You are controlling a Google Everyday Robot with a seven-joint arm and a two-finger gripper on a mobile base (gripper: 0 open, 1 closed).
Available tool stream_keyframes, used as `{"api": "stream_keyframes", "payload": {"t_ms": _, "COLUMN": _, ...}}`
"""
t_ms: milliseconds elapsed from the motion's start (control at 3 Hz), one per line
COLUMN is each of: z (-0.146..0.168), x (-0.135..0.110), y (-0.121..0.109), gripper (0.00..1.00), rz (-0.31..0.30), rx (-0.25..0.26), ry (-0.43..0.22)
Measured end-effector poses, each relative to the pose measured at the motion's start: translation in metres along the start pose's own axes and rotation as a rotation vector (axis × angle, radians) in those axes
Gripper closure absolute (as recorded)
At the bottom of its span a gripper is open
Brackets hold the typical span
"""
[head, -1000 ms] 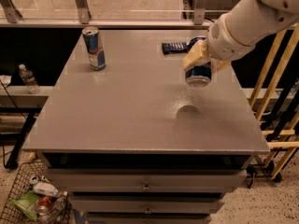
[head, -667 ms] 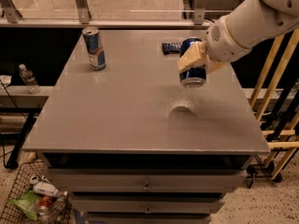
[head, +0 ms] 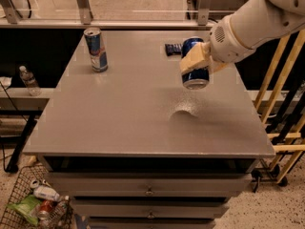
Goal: Place pepsi can upright
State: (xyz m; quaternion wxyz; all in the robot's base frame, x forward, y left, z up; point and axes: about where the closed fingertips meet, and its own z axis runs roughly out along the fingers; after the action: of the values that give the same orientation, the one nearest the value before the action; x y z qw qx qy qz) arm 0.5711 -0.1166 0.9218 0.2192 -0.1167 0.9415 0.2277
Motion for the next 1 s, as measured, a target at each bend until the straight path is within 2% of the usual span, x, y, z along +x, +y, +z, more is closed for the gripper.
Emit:
{"api": "stream_keyframes", "payload": {"t_ms": 333, "z": -0.003, "x": 0.001, "y": -0.001, "gripper": 1.00, "rz": -0.045, "rx": -0.035, "ry": -0.039}}
{"api": "stream_keyframes", "payload": {"t_ms": 1000, "z": -0.018, "x": 0.016, "y": -0.003, "gripper": 1.00, "rz": -0.113, "rx": -0.201, "ry": -0.228}}
